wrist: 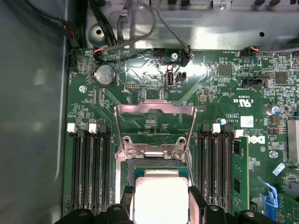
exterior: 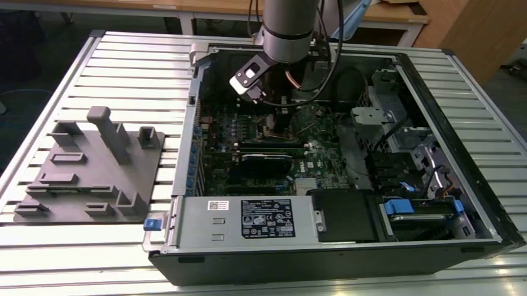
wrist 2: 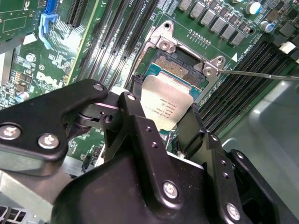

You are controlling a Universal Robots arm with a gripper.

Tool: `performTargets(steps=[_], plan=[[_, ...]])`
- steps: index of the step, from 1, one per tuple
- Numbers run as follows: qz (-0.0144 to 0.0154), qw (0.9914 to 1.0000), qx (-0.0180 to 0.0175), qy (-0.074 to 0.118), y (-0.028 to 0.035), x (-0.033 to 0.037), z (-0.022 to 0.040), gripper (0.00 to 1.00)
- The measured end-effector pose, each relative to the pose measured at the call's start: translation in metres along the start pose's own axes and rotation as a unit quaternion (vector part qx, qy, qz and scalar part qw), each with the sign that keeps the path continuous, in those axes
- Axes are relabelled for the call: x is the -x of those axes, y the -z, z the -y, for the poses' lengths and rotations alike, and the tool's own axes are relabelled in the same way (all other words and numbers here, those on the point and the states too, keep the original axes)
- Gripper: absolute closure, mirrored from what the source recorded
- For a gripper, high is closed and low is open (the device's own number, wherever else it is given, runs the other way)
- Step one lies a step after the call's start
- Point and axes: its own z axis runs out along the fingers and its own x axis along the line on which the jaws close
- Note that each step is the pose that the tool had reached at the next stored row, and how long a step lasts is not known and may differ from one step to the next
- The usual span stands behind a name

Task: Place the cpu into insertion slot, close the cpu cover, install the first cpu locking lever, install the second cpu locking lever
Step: 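Place the cpu into insertion slot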

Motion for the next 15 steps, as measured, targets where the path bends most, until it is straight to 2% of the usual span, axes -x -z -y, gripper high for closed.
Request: performTargets(steps=[7,15], plan=[[-0.0003,1.0,-0.0003,0.0,-0.005,-0.0014,0.0005,0.46],[-0.0003,1.0,-0.0023,0.0,-0.0112,-0.0021,0.0009,0.46]])
